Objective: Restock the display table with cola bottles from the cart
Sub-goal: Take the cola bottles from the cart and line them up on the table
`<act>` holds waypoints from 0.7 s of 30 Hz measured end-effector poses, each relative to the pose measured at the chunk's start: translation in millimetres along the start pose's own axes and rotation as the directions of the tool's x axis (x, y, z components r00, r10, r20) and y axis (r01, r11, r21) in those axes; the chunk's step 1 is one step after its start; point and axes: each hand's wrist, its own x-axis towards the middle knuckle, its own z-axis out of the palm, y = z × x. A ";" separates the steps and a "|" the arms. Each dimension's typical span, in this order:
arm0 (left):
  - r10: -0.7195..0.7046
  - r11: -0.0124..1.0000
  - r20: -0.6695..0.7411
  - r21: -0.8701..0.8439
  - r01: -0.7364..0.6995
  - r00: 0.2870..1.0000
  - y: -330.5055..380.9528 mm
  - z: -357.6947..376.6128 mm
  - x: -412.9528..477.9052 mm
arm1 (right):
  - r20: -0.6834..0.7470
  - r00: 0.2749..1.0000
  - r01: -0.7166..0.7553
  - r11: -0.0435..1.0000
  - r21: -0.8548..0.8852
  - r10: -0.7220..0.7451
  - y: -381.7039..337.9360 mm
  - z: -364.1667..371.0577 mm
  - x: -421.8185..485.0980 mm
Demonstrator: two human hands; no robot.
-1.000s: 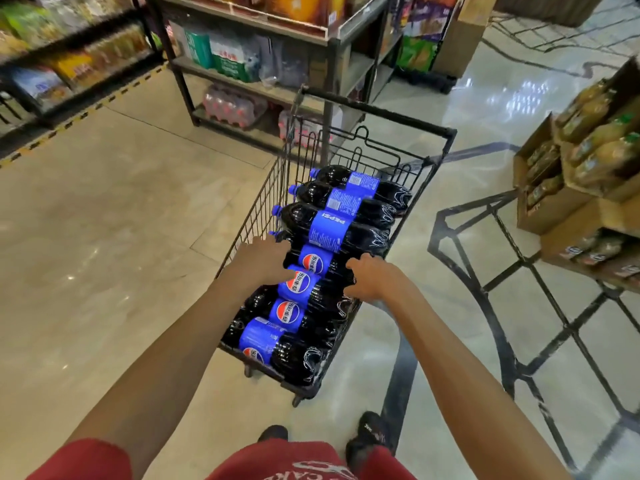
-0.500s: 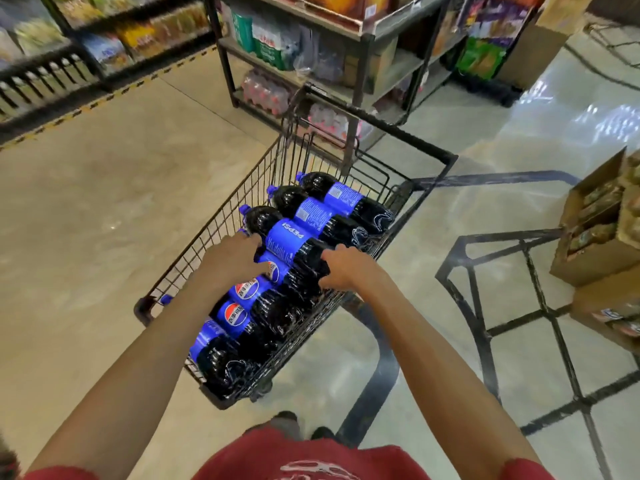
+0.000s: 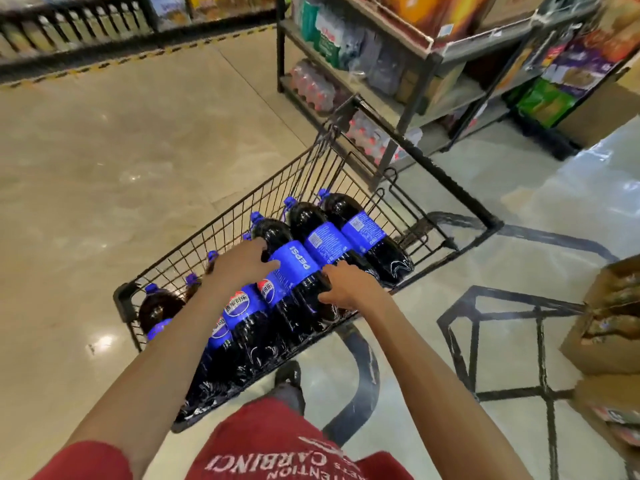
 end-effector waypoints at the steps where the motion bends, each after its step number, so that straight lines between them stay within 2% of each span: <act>1: -0.029 0.999 0.001 -0.043 0.029 1.000 0.9 1.8 7.1 | 0.013 1.000 0.007 1.000 -0.005 -0.007 0.8 -1.6 7.8; 8: -0.188 0.953 0.045 -0.235 0.193 0.981 -10.7 15.3 45.6 | 0.035 0.997 0.073 0.997 0.026 -0.074 0.3 -4.2 47.7; 13: -0.290 0.871 0.024 -0.408 0.274 0.957 0.5 23.5 55.8 | 0.077 0.991 0.101 0.990 0.096 -0.108 0.0 3.2 66.1; 16: -0.364 0.758 0.006 -0.579 0.300 0.932 6.9 32.2 64.3 | 0.083 0.989 0.103 0.980 0.170 -0.118 -0.5 8.9 70.4; 21: -0.501 0.490 0.057 -0.804 0.337 0.864 18.3 45.2 81.3 | 0.056 0.983 0.163 0.975 0.154 -0.173 5.9 9.9 69.9</act>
